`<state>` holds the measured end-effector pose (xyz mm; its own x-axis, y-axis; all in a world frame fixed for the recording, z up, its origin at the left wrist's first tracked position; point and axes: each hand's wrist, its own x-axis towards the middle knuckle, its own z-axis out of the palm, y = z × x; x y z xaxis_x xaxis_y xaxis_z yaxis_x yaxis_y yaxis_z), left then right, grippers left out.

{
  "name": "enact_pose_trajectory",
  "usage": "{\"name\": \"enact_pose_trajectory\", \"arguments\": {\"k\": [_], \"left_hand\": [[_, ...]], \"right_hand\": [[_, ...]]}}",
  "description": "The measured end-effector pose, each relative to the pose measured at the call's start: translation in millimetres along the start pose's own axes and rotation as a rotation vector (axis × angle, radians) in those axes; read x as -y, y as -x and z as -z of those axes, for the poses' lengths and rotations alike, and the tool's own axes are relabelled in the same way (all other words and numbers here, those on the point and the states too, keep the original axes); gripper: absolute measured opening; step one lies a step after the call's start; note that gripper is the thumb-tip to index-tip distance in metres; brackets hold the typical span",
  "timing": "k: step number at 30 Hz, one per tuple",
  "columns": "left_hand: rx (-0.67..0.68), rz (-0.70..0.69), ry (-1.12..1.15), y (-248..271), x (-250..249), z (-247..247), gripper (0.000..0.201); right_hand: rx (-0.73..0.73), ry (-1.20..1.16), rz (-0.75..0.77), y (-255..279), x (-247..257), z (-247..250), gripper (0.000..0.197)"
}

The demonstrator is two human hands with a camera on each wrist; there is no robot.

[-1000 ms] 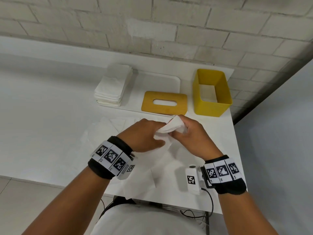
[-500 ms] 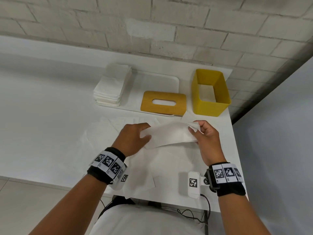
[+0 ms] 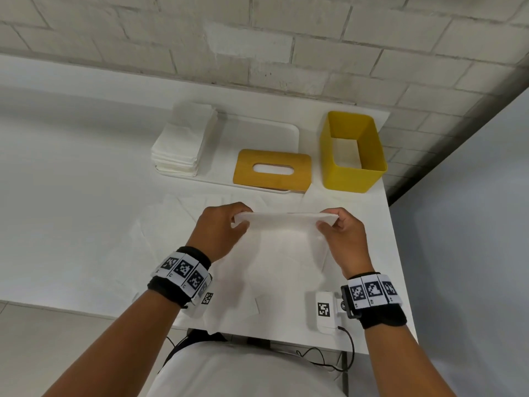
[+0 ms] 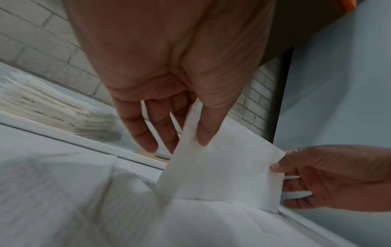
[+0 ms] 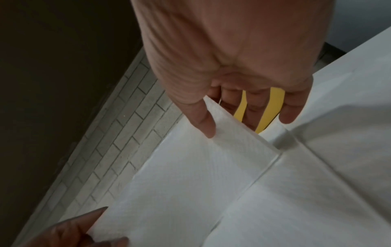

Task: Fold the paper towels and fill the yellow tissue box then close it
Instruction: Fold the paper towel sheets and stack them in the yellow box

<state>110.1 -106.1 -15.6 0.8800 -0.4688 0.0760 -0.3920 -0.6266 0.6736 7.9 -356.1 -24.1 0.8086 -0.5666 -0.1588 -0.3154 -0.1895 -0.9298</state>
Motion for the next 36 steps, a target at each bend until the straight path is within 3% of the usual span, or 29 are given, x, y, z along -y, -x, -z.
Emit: {"name": "enact_pose_trajectory", "arguments": {"k": [4,8,12,17,23,26,29,33,36], "left_hand": [[-0.07,-0.002,0.026,-1,-4,8,0.016],[-0.055,0.004,0.123,4,-2,9,0.02],[0.001,0.016,0.08,6,-1,1,0.021],[-0.071,-0.018,0.038,2,-12,8,0.019],[0.093,-0.039,-0.087,-2,-16,8,0.04],[0.139,-0.143,-0.226,-13,-43,10,0.046],[0.268,-0.233,-0.421,-30,-71,0,0.051],[0.438,-0.192,-0.59,-50,-86,-20,0.041],[0.461,-0.172,-0.502,-50,-84,-21,0.028]], "right_hand": [[-0.008,-0.011,0.055,-2,7,5,0.029],[0.005,-0.035,0.034,1,8,8,0.025],[0.03,0.001,-0.011,1,-2,4,0.025],[0.013,-0.004,0.016,-3,0,5,0.028],[0.058,0.012,-0.04,2,-10,5,0.012],[0.05,0.02,-0.066,0,-13,4,0.014],[0.049,0.05,-0.06,0,-13,2,0.005],[0.057,0.08,-0.055,2,-9,1,0.015],[0.056,0.026,-0.044,5,-1,7,0.033]]}}
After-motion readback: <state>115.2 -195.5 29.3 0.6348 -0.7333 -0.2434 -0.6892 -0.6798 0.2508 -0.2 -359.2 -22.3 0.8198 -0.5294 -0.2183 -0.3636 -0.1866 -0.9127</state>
